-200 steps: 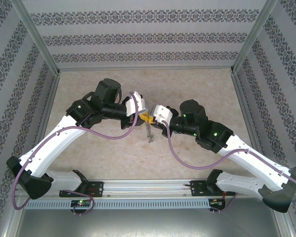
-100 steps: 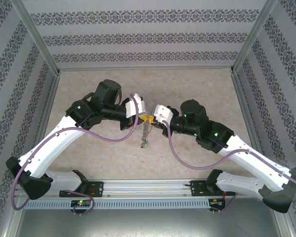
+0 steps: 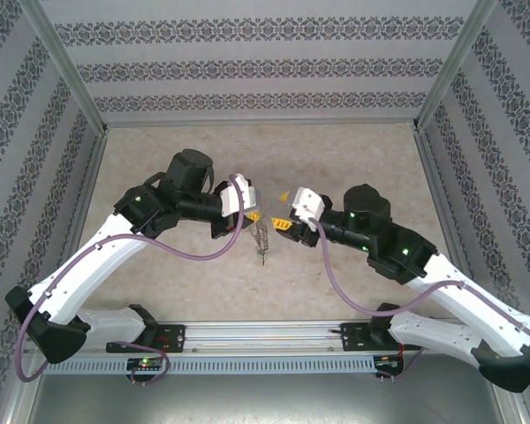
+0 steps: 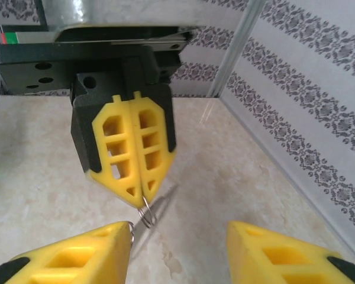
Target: Put the keys on the keyring
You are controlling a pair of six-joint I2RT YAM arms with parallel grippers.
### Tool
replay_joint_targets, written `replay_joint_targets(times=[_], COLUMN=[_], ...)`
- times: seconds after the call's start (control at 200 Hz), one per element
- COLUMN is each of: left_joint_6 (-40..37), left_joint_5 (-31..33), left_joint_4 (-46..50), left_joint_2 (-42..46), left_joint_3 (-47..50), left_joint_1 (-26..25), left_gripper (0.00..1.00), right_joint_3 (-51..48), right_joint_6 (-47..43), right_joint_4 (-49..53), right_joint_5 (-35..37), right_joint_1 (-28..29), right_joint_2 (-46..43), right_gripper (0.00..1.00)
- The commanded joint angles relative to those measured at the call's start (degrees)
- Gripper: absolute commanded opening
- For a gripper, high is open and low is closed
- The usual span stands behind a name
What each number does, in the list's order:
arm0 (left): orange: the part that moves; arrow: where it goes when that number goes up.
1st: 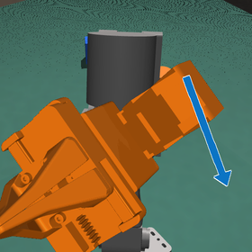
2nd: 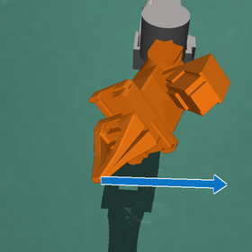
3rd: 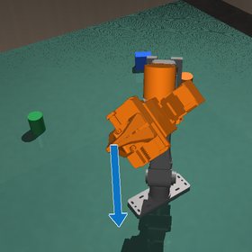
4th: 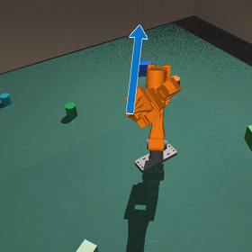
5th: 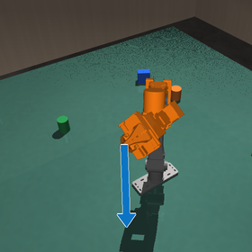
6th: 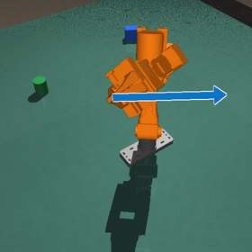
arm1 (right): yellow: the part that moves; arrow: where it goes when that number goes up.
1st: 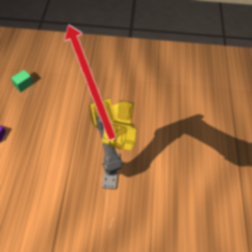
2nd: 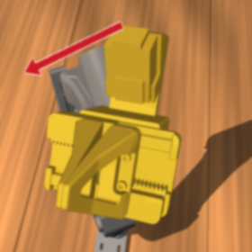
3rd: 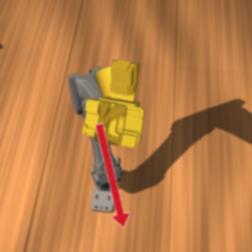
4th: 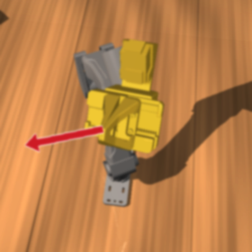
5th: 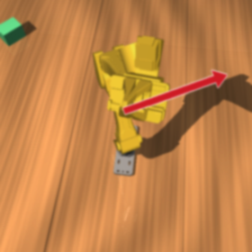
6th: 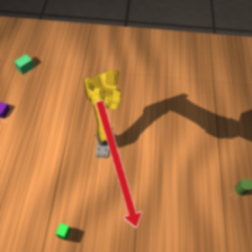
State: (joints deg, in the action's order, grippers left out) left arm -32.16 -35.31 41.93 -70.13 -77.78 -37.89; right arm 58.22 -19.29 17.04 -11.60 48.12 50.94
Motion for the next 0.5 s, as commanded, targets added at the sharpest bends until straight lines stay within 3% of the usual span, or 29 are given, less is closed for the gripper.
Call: replay_joint_targets(times=[0.0, 0.145, 0.35, 0.495], left_joint_6=[-0.7, -1.0, -0.6, 1.1], left_joint_5=[-0.8, -1.3, -1.8, -0.7], left_joint_4=[-2.8, -4.0, -6.5, -9.4], left_joint_2=[2.3, 3.8, 5.3, 7.4], left_joint_3=[0.6, 1.6, 3.3, 6.1], left_joint_1=[-0.3, -0.3, -0.3, -0.3], left_gripper=[0.00, 0.00, 0.00, 0.00], right_joint_3=[-1.5, -0.4, 3.1, 2.0], right_joint_6=[6.4, 13.6, 25.6, 30.7], right_joint_4=[0.4, 4.7, 16.3, 21.3], right_joint_5=[2.5, 3.1, 5.7, 8.1], right_joint_1=[-3.1, -10.6, -22.7, -24.5], right_joint_2=[-2.8, -2.7, 4.2, 7.7], right_gripper=[0.51, 0.56, 0.60, 0.67])
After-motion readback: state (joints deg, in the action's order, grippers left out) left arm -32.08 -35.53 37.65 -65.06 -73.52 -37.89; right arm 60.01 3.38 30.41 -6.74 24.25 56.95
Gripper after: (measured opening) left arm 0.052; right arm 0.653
